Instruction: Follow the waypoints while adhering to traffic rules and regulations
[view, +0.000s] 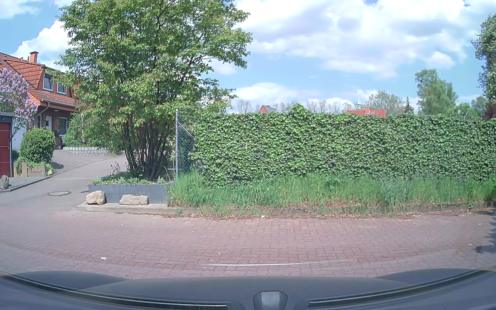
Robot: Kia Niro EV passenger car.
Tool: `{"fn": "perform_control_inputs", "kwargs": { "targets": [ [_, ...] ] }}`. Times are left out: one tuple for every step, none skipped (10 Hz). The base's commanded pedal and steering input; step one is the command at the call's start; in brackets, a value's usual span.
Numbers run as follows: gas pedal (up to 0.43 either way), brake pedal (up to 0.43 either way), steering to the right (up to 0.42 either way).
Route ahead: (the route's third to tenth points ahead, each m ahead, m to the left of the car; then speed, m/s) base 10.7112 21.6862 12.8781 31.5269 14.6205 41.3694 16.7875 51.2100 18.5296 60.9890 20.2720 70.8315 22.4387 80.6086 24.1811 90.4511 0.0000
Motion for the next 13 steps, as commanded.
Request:
{"fn": "perform_control_inputs", "kwargs": {
  "targets": [
    [0.000, 0.402, 0.007],
    [0.000, 0.402, 0.007],
    [0.000, 0.396, 0.007],
    [0.000, 0.396, 0.007],
    [0.000, 0.390, 0.007],
    [0.000, 0.390, 0.006],
    [0.000, 0.390, 0.006],
    [0.000, 0.390, 0.006],
    [0.000, 0.390, 0.006],
    [0.000, 0.390, 0.007],
    [0.000, 0.390, 0.007],
    [0.000, 0.390, 0.007],
    [0.000, 0.390, 0.007]
  ]
}}
